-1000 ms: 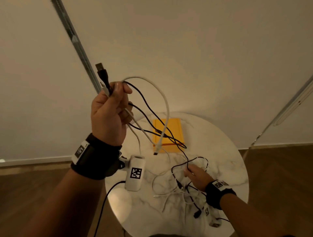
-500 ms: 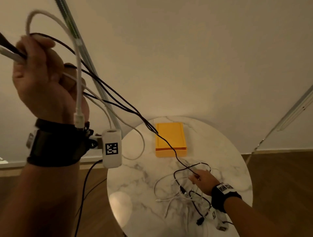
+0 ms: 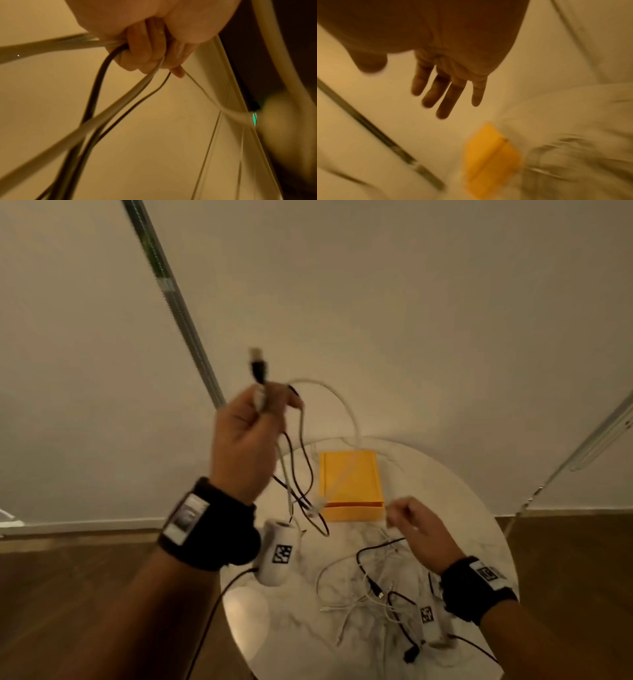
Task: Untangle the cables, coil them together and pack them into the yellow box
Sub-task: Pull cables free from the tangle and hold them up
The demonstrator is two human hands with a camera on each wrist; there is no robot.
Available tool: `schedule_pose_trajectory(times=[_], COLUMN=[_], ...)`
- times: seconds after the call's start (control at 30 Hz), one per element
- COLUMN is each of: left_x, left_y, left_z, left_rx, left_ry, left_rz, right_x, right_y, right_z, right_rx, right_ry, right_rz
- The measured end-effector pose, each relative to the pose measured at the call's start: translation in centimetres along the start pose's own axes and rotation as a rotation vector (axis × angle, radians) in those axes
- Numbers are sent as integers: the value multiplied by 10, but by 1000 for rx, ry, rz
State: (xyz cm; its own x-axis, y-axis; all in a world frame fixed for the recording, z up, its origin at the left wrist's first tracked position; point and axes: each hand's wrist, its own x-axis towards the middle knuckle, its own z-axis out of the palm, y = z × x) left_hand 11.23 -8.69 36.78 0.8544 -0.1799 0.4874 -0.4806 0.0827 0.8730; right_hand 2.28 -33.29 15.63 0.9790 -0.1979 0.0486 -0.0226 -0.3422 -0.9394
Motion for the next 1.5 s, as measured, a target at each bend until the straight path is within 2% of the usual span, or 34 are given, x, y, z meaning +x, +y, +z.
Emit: schedule_pose_trajectory(times=[0.03,0.1,0.17,0.23,0.3,0.33,0.5,0.6,0.67,0.73,0.8,0.9,0.97,1.03,1.07,1.1,1.13,1.2,1.3,1.33,1.4,1.5], left_x=[-7,-15,-18,-26,-21,-15,11,22,26,22,11,-2,-5,-6,-7,-7,-9,-11,-14,-14,-11,-2], left_y=[-4,-23,-38,-33,-30,-26,5,21,15,1,-10,-17,-13,-11,-11,-12,-14,-19,-21,-19,-13,-2], left_z=[12,22,30,42,42,40,26,18,9,5,6,6,3,1,1,2,5,12,22,21,14,-15], left_rx=[76,176,168,185,194,215,352,295,256,216,136,-66,-193,-243,-254,-268,-284,-324,-394,-407,-391,-245], left_ry=[-72,-182,-272,-332,-317,-307,-312,-189,-100,-82,-113,-126,-114,-107,-103,-99,-99,-111,-138,-139,-110,28], left_rz=[10,-54,-123,-107,-92,-59,119,178,166,89,-30,-205,-274,-283,-277,-273,-276,-283,-278,-267,-215,-73], right_x=[3,13,19,25,25,25,38,53,73,91,100,103,99,92,87,82,73,49,25,24,33,60], right_y=[-30,-93,-139,-161,-169,-172,-213,-230,-219,-188,-144,-76,-48,-37,-40,-49,-66,-118,-168,-171,-158,-104], right_z=[-1,-3,-8,-10,-16,-21,-54,-79,-96,-106,-105,-98,-98,-95,-89,-79,-65,-26,26,37,41,17], right_rx=[126,300,468,598,511,436,234,172,18,-229,-462,-685,-781,-909,-973,-981,-903,-548,-139,-109,-123,-389], right_ry=[38,52,-52,-198,-328,-343,-221,-85,82,174,123,31,-23,-139,-203,-270,-339,-475,-593,-595,-514,-326], right_rz=[-66,-192,-171,-123,-127,-143,-210,-245,-240,-219,-163,-26,185,405,444,394,271,5,-244,-289,-286,-256])
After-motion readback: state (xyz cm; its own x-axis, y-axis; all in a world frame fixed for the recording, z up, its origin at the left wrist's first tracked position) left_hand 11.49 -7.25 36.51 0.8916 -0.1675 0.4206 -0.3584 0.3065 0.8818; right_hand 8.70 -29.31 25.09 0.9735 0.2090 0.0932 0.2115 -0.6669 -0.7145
